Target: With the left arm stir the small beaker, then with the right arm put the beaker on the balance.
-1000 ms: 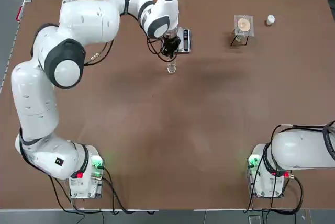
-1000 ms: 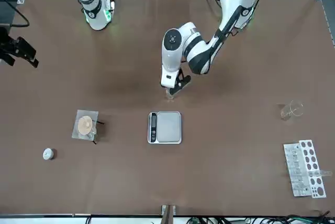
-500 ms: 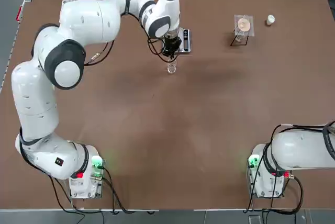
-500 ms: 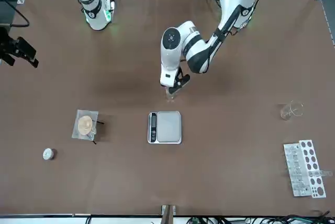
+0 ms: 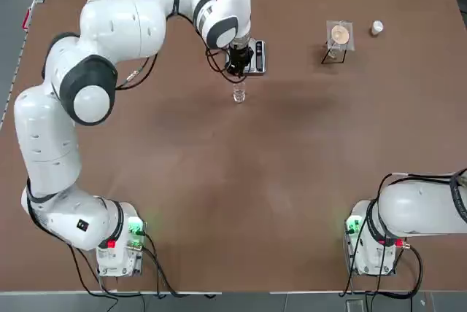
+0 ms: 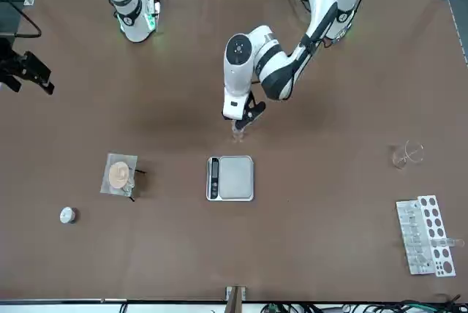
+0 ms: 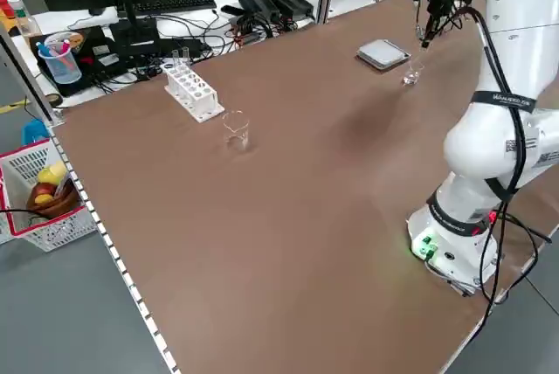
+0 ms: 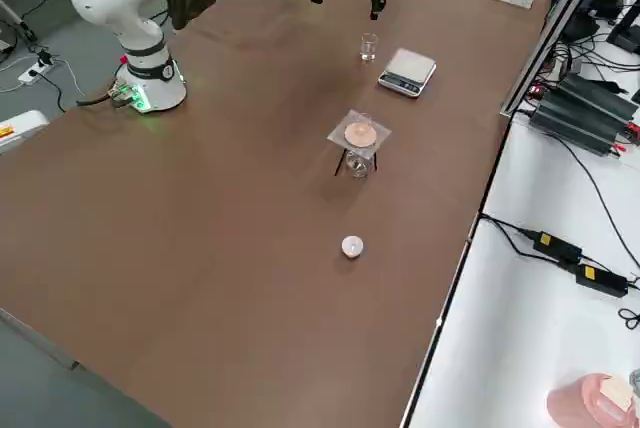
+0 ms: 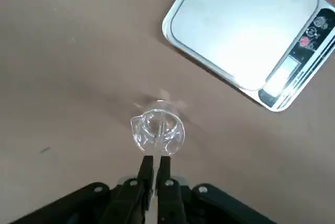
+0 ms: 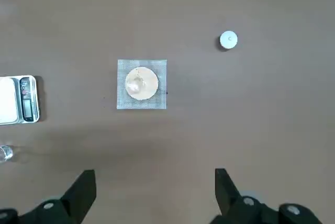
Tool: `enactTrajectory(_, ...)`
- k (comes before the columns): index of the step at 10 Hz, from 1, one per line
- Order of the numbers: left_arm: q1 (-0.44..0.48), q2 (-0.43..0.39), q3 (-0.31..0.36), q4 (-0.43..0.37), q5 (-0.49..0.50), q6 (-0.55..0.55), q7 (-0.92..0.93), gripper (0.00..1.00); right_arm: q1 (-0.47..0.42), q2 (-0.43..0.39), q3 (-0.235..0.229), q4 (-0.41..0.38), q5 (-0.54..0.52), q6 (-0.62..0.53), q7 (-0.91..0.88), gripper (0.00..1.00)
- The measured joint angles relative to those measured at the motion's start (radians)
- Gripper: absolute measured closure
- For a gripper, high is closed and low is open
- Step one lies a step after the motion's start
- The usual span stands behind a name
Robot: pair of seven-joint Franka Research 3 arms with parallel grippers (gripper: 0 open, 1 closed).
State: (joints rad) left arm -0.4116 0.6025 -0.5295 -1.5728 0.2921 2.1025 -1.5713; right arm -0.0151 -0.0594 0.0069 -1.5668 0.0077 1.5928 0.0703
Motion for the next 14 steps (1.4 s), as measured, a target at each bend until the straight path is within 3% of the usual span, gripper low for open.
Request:
enactTrajectory(10,0.008,-0.066,-0.015,0.027,-0.063,-0.087,0.0,0.92,0.001,0.001,0.001,-0.002,0.001,-0.005,-0.001,0.0)
enactTrajectory(14,0.09,-0.117,-0.019,0.038,-0.145,-0.145,0.126,0.92,0.002,0.002,0.002,-0.002,0.002,-0.006,-0.001,0.0)
